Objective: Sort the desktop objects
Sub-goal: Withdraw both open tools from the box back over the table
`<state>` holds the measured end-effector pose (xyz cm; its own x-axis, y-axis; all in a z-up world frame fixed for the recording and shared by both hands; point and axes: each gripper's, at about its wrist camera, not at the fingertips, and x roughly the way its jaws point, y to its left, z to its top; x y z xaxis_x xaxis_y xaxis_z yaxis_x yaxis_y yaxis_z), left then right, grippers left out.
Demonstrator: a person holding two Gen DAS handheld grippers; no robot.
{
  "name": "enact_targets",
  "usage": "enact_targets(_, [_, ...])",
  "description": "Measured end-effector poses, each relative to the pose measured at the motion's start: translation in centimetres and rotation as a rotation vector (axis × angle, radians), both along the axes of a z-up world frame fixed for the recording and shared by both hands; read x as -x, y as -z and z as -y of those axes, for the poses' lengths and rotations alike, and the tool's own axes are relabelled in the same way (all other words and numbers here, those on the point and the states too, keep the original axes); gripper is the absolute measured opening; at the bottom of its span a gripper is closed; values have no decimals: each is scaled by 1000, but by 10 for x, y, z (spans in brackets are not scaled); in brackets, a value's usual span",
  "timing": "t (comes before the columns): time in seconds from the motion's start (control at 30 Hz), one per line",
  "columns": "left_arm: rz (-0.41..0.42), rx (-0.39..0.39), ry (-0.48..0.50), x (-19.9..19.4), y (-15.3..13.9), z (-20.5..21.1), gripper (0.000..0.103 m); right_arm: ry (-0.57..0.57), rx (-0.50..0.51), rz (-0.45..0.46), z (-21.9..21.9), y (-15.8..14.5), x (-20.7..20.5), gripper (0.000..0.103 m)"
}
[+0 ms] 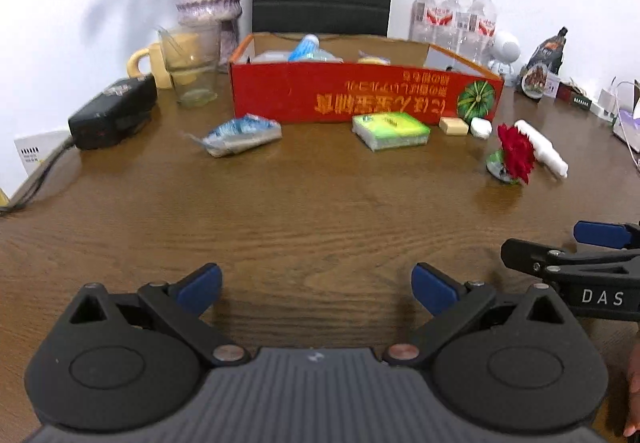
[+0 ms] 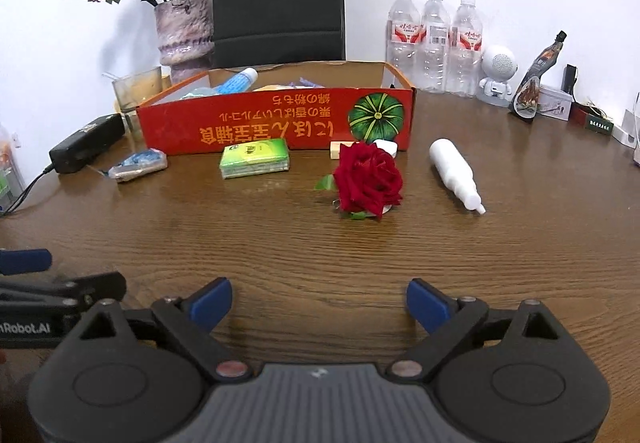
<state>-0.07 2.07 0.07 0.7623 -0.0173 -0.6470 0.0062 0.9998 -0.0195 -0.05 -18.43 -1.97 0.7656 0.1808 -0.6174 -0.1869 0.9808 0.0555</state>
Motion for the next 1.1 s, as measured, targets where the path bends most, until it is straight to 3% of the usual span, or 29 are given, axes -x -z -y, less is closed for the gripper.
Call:
enact_targets(0.3, [4, -29, -1, 1, 4, 4, 103, -5, 37, -29, -6, 4, -2, 103])
enact_targets(1.1, [3, -24, 1, -1, 4, 3, 103, 2, 38, -32, -6, 4, -5, 103])
